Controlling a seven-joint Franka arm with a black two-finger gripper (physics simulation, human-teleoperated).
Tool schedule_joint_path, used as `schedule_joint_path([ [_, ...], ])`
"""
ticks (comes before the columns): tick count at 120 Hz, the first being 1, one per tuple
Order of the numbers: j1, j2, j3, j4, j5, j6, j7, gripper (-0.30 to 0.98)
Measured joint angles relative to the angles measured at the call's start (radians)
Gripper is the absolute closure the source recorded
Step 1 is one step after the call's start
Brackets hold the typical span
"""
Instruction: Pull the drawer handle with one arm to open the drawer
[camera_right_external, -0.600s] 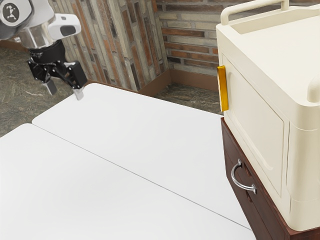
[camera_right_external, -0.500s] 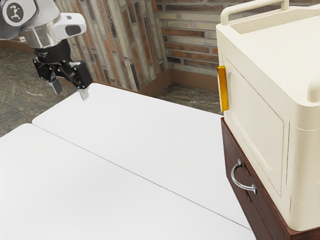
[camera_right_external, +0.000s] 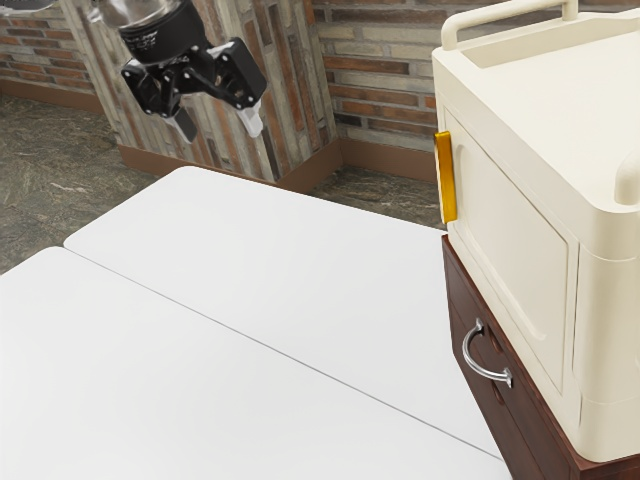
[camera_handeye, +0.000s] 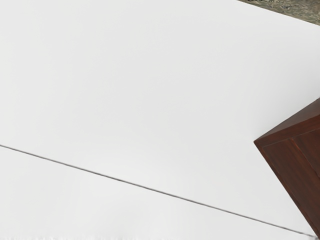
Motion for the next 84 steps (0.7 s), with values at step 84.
schedule_joint_path([
  [84, -0.130, -0.252, 0.004, -0.644, -0.074, 0.409, -0.465, 0.02],
])
